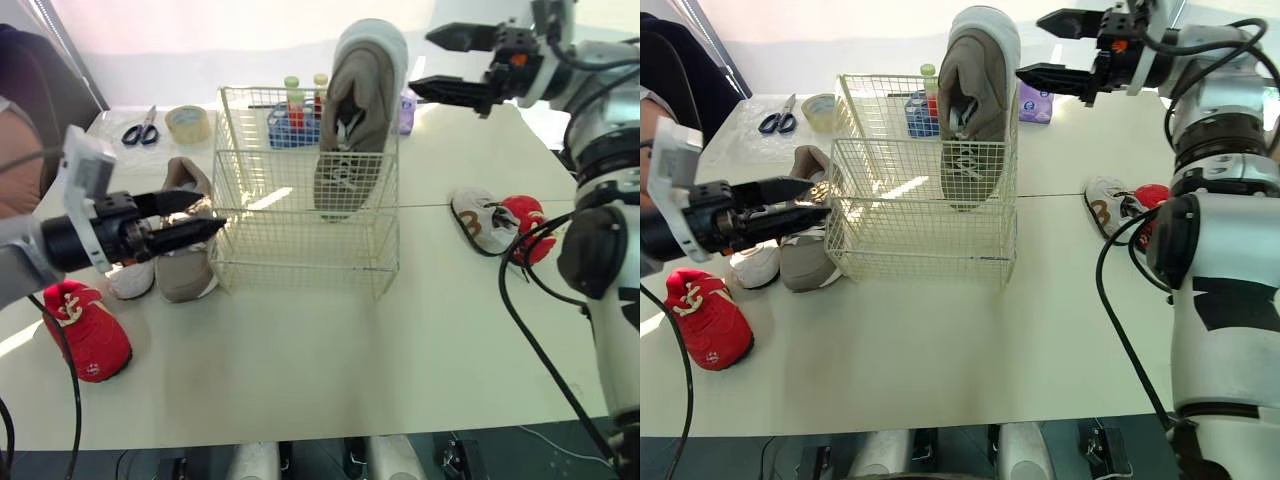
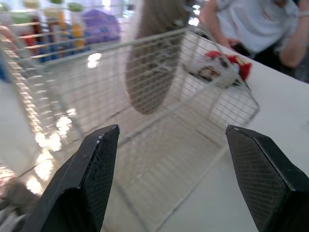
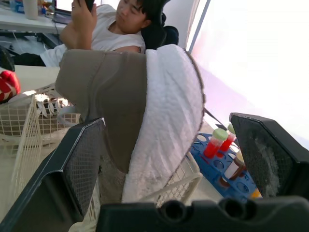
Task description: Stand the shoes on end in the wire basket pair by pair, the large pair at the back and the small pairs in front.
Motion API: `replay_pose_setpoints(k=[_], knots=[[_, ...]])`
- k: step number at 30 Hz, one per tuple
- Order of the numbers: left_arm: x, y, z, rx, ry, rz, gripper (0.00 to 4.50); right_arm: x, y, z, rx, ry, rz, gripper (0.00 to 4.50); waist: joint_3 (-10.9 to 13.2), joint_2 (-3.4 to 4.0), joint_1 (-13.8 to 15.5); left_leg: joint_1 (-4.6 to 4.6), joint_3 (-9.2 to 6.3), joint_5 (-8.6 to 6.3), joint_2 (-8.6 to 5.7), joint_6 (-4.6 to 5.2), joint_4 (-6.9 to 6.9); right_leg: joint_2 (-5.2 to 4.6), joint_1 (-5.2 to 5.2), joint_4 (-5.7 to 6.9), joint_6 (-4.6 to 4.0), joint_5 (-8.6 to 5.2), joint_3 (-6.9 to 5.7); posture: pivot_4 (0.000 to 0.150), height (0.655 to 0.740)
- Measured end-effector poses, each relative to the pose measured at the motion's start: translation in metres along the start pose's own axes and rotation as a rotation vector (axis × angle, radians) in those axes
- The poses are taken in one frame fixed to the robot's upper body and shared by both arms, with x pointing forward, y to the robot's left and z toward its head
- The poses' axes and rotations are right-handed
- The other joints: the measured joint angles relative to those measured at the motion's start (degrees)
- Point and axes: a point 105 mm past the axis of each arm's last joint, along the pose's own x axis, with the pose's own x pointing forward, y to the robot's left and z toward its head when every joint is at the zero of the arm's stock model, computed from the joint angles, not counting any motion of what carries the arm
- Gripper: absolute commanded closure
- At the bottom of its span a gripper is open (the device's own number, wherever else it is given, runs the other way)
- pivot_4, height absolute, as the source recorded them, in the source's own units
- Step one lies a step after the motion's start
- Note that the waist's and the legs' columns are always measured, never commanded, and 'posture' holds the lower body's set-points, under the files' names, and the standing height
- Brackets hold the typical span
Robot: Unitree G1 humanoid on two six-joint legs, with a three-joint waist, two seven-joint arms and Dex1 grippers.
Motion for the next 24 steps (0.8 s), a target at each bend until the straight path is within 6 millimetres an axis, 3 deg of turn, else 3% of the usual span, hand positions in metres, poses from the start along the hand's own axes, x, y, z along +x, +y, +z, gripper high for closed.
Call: replay_pose_setpoints(k=[1, 2, 3, 4, 6, 9, 12, 19, 24], knots=[[-0.004, 0.015, 0.005, -0.002, -0.02, 0.08, 0.89, -0.007, -0.001, 0.009, 0.012, -0.036, 0.001, 0.02, 0.01, 0.01, 0.06, -0.01, 0.0, 0.0, -0.01, 0.0, 0.01, 0.0, 0.0, -0.01, 0.0, 0.0, 0.0, 0.15, 0.74], [-0.012, 0.035, 0.014, -0.002, -0.046, 0.194, 0.37, -0.012, 0.001, 0.025, 0.006, -0.084, 0.027, 0.0, 0.02, 0.03, -0.09, -0.01, 0.02, 0.0, 0.0, 0.0, 0.0, 0.0, -0.02, -0.01, 0.0, 0.0, 0.01, 0.15, 0.74], [-0.017, 0.045, 0.018, 0.003, -0.048, 0.251, 0.16, -0.014, 0.004, 0.036, -0.007, -0.107, 0.053, 0.0, 0.01, 0.02, -0.14, -0.01, 0.0, 0.0, 0.01, 0.0, -0.01, 0.01, -0.01, 0.0, 0.0, 0.0, 0.0, 0.15, 0.74], [-0.024, 0.059, 0.024, 0.011, -0.046, 0.327, 0.16, -0.018, 0.014, 0.055, -0.05, -0.134, 0.111, 0.0, 0.0, 0.0, -0.23, 0.02, 0.01, 0.0, 0.03, 0.0, -0.05, 0.02, -0.02, 0.0, 0.0, 0.0, 0.01, 0.15, 0.74], [-0.034, 0.081, 0.029, 0.019, -0.009, 0.437, 0.16, -0.017, 0.047, 0.066, -0.102, -0.137, 0.255, 0.0, -0.11, -0.12, -0.32, 0.19, -0.04, -0.01, 0.07, -0.01, -0.11, 0.06, 0.11, 0.01, 0.01, -0.01, -0.05, 0.15, 0.74], [-0.038, 0.111, 0.012, -0.054, 0.09, 0.491, 0.16, -0.001, 0.114, 0.032, 0.0, -0.048, 0.507, 0.0, -0.18, -0.13, -0.28, 0.56, 0.15, -0.01, 0.05, -0.01, -0.12, -0.01, 0.34, 0.15, 0.01, -0.01, -0.03, 0.15, 0.74], [-0.017, 0.128, -0.014, -0.157, 0.16, 0.428, 0.16, 0.013, 0.158, 0.003, 0.151, 0.006, 0.626, 0.0, -0.12, -0.15, 0.44, 0.33, 0.18, -0.02, -0.05, 0.05, 0.2, -0.11, 0.07, 0.58, 0.0, -0.01, -0.01, 0.15, 0.74], [0.014, 0.159, -0.034, -0.238, 0.276, 0.455, 0.16, 0.002, 0.201, -0.012, 0.16, 0.122, 0.665, 0.0, -0.21, -0.62, 1.41, 0.15, 0.19, -0.04, -0.25, 0.16, 0.27, -0.13, 0.01, 0.5, 0.02, -0.02, -0.03, 0.15, 0.74], [0.035, 0.153, -0.068, -0.257, 0.417, 0.382, 0.16, 0.0, 0.21, -0.014, 0.178, 0.127, 0.631, 0.0, -0.18, -0.66, 0.97, 0.11, 0.17, -0.06, -0.2, 0.19, 0.27, -0.12, -0.09, 0.53, 0.03, -0.02, 0.0, 0.15, 0.74]])
